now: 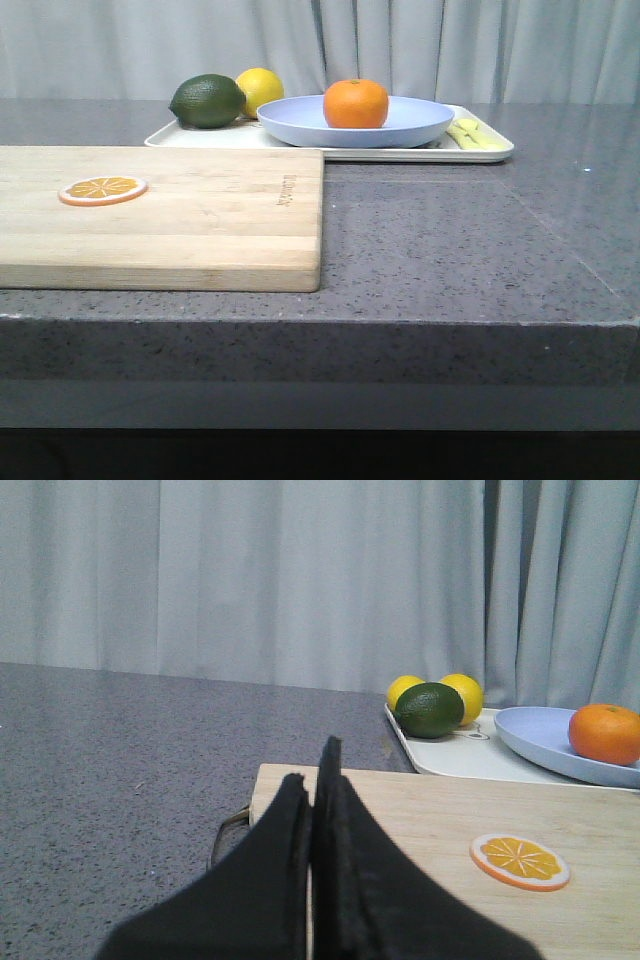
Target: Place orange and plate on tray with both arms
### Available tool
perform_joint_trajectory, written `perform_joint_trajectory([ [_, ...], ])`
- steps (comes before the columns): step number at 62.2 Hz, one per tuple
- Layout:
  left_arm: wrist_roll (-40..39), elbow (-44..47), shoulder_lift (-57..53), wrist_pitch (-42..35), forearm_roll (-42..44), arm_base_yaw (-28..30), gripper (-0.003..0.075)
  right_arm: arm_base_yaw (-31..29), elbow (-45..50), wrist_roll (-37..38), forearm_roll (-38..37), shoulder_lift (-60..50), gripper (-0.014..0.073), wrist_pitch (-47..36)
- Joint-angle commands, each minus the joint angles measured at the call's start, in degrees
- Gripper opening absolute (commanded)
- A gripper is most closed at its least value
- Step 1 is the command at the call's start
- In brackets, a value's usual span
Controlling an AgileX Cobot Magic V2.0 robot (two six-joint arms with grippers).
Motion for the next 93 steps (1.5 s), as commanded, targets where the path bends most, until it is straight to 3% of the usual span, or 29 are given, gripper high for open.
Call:
perform_joint_trajectory([
  [1, -0.5, 1.6, -1.2, -4.1, -0.6, 0.2, -0.002, 0.0, -1.3, -0.6, -0.5, 0.5, -0.0067, -4.5],
  [73, -0.5, 1.6, -1.2, -4.1, -0.6, 0.2, -0.002, -0.3, -1.0, -0.6, -0.9, 0.2, -0.0067, -4.9],
  [79, -0.5, 1.6, -1.2, -4.1, -0.6, 0.2, -0.002, -1.5, 1.7, -0.6, -4.0, -2.1, -0.0067, -8.7],
  [93, -0.5, 1.6, -1.2, -4.1, -0.6, 0.2, -0.002, -4.4, 17.2, -0.6, -5.7, -10.0, -0.0067, -28.8],
])
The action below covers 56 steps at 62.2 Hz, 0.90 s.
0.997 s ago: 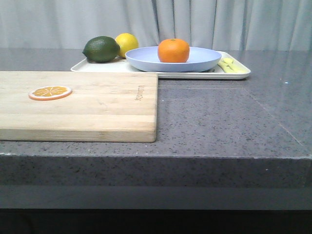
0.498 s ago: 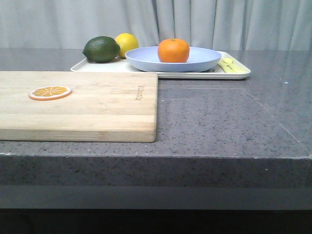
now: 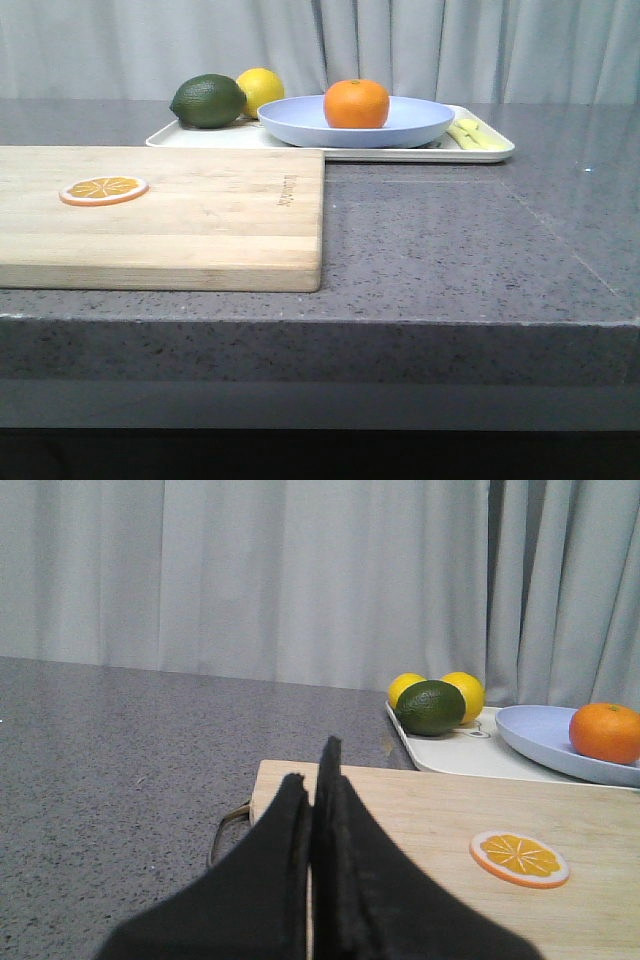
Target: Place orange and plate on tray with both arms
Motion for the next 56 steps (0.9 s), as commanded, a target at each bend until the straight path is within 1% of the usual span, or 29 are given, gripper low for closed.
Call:
perform_joint_trajectory([
  [1, -0.5, 1.6, -1.2, -4.5, -0.4, 0.1, -0.002, -0.5, 3.7, -0.6, -1.0, -1.8, -0.0067, -13.0],
  [10, -0.5, 1.6, -1.2, -4.5, -0.4, 0.1, -0.002, 0.0, 11.4, -0.6, -0.8, -4.7, -0.0067, -22.0],
  [20, -0.5, 1.6, -1.1, -4.5, -0.4, 0.1, -0.002, 0.6, 15.9, -0.6, -0.8, -6.7, -0.0067, -27.3],
  [23, -0.5, 1.6, -1.1, -4.5, -0.4, 0.1, -0.002, 0.5, 15.7, -0.6, -0.8, -6.6, -0.0067, -26.2],
  [56, -0.5, 1.6, -1.1, -4.5, -0.4, 0.1, -0.002, 0.4, 15.7, -0.6, -1.2, -6.6, -0.0067, -26.3],
])
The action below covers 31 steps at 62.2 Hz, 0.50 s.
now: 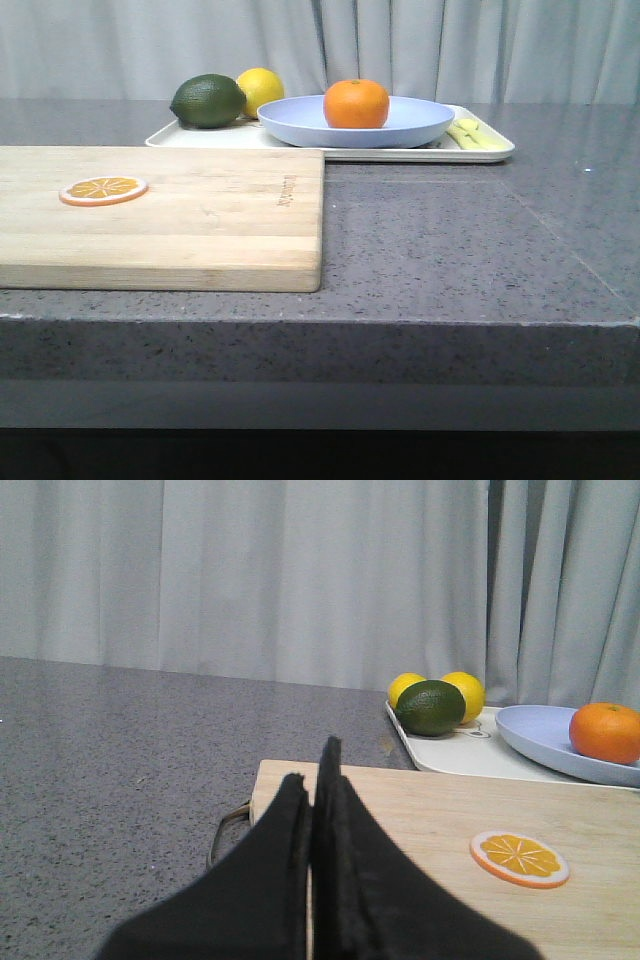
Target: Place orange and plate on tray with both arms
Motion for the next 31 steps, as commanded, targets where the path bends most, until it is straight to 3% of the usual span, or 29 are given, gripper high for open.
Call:
perform_joint_trajectory([
  [1, -0.5, 1.6, -1.1, -4.5, -0.4, 0.1, -0.002, -0.1, -1.4, -0.5, -1.8, -1.0, -0.0067, -5.4],
  [14, -0.5, 1.6, -1.1, -4.5, -0.4, 0.1, -0.002, -0.2, -1.4, 12.6, -8.8, -1.1, -0.0067, -6.8],
  [31, -0.5, 1.6, -1.1, -4.5, -0.4, 0.1, -0.002, -2.2, -1.4, 12.9, -5.9, -1.1, -0.0067, -6.5],
])
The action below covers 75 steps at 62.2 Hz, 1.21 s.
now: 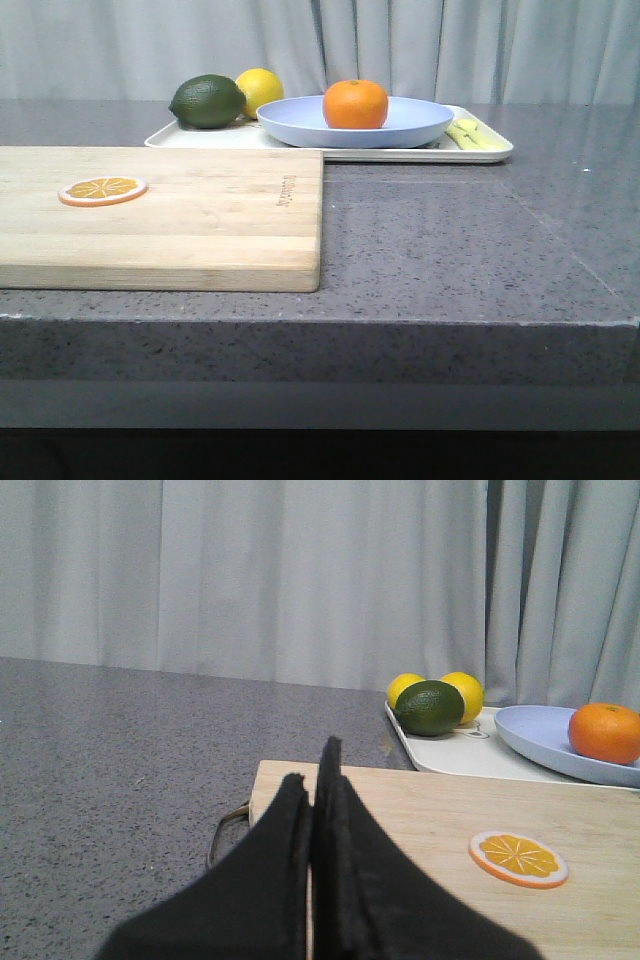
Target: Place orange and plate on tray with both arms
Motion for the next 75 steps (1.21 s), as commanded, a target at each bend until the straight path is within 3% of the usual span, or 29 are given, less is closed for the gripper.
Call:
perform_joint_trajectory([
  [1, -0.5, 1.6, -1.1, -4.5, -0.4, 0.1, -0.002, -1.9, -1.4, 0.2, 1.8, -1.1, -0.0067, -5.0],
  [29, -0.5, 1.6, -1.1, -4.5, -0.4, 0.1, -0.002, -3.4, -1.4, -3.2, 2.5, -1.1, -0.0067, -3.1],
  [75, -0.5, 1.6, -1.1, -4.5, -0.4, 0.1, -0.002, -3.3, -1.4, -1.5, 2.6, -1.1, -0.0067, -5.1],
])
